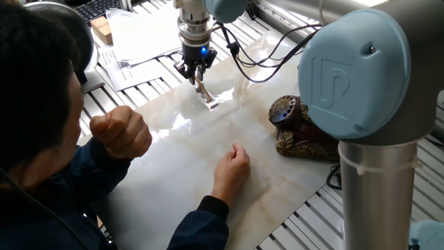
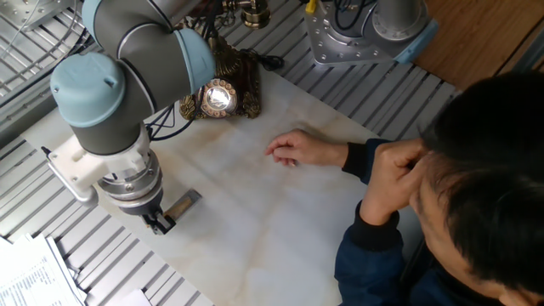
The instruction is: Dial a number on an old rotary phone
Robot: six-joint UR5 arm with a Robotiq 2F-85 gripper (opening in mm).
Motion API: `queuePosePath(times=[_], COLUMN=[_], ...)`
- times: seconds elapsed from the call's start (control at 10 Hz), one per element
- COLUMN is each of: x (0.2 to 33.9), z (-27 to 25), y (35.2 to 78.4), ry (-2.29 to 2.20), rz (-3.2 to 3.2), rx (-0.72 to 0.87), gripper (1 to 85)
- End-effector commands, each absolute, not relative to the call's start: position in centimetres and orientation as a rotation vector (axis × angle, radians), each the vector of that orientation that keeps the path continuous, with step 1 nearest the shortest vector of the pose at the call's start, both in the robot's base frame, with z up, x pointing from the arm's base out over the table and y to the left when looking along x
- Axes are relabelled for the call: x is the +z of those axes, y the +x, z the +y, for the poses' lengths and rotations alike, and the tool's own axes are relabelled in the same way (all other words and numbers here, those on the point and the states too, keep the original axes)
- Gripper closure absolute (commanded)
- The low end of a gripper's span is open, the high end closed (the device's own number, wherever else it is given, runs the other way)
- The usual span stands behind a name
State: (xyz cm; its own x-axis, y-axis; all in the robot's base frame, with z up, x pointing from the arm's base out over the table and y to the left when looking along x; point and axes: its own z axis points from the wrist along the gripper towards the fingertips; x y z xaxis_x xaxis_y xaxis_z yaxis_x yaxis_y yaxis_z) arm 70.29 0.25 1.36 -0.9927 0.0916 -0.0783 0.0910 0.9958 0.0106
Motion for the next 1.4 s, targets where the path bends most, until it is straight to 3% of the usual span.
queuePosePath(times=[0.0,0.8,1.3], x=[1.46,1.29,1.26], z=[0.32,0.62,0.89], y=[70.00,69.86,69.84], ry=[0.170,0.194,0.240], rz=[3.062,3.065,3.068], rx=[0.022,0.032,0.040], gripper=[56.7,58.0,68.7])
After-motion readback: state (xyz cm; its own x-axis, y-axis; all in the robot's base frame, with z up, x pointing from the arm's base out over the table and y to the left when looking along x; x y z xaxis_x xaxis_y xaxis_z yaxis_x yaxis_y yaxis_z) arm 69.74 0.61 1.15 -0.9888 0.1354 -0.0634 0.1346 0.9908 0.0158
